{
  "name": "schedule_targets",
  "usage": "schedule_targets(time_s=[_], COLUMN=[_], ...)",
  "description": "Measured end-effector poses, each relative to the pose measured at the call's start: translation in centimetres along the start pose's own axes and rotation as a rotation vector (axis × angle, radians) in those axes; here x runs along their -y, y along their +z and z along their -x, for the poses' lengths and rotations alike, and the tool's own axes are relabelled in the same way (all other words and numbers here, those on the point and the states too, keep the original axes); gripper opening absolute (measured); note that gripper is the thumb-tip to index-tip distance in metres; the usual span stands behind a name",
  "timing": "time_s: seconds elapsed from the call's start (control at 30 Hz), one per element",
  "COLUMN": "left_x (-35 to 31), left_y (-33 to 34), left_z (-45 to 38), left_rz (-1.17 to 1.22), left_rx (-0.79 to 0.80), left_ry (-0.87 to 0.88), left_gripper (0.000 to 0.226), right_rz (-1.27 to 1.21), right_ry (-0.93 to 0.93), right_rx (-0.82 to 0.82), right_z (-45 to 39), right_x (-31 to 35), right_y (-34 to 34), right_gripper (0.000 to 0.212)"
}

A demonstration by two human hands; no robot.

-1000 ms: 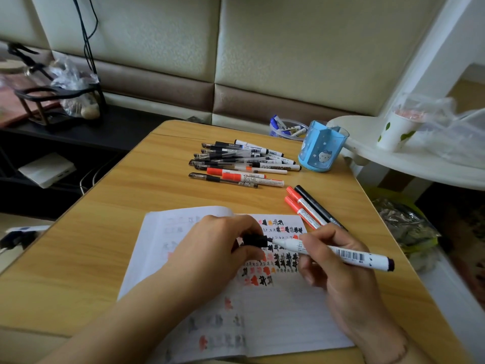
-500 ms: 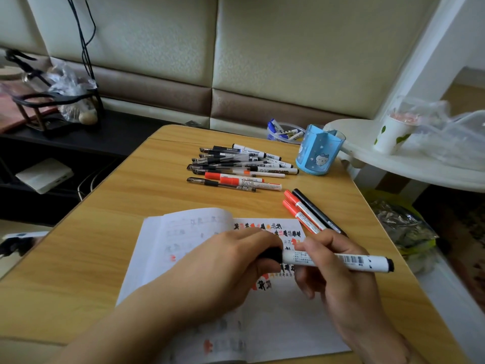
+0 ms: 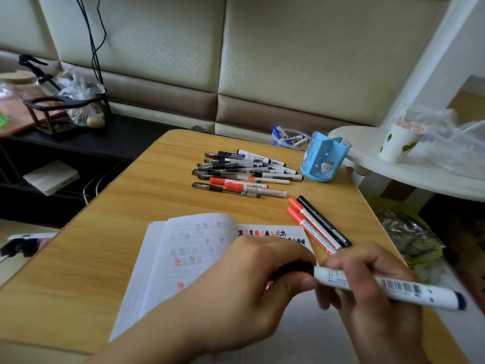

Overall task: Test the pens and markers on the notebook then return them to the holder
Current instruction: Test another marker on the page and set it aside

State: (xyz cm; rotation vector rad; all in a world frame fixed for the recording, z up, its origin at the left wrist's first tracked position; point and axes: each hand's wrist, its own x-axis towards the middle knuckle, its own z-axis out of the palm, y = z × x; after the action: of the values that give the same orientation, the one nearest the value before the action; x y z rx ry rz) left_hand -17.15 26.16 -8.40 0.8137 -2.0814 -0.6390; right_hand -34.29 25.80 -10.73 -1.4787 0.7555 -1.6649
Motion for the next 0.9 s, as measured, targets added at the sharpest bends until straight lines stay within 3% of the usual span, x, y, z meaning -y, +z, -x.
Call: schedule_targets(time_s=[0.07,0.1,0.23,0.33,0.43,0.53,0.67,0.77,0.9], left_x=[0.6,1.0,2.3,2.4,3.0,3.8,4.0,4.0,4.1], left_y=[-0.2,-0.3,0.2,0.7,0.5,-0.1,-0.2,-0.3,-0.4], left_z=[-0.2,-0.2,-0.2,-0.2,0.1,0.3,0.7,0.7,0.7], left_rz=[-0.040,-0.073,-0.158,-0.094,-0.151,-0.262,-0.360,-0.382,-0.384], left_rx=[-0.062,-0.084,-0.074,-0.131,-0.162,-0.113,0.005,0.039,0.052], left_ry=[-0.038,-0.063,-0.102,-0.221,-0.394,-0.488,-0.530,-0.546,-0.548], left_gripper=[0.008,0.009,0.010,0.017,0.052,0.040,0.034,0.034,0.034], right_rz=[-0.075,0.007,1.207,1.373,1.303,1.294,1.384,1.436,1.409], right_ry=[0.028,-0.013,-0.615,-0.740,-0.428,0.042,0.388,0.479,0.409], right_rx=[-0.002,-0.011,0.273,0.296,0.134,-0.044,0.071,0.175,0.210], right_z=[-0.8,-1.0,-2.1,-3.0,-5.2,-9.2,-12.5,-12.7,-12.2], right_x=[0.8,1.2,2.0,1.0,-0.4,-3.1,-7.2,-8.4,-8.5], right_y=[-1.2,-2.0,-4.5,-4.9,-7.0,-9.6,-10.1,-9.4,-7.8], right_gripper=[0.052,0.059,0.038,0.025,0.027,0.025,0.021,0.023,0.052])
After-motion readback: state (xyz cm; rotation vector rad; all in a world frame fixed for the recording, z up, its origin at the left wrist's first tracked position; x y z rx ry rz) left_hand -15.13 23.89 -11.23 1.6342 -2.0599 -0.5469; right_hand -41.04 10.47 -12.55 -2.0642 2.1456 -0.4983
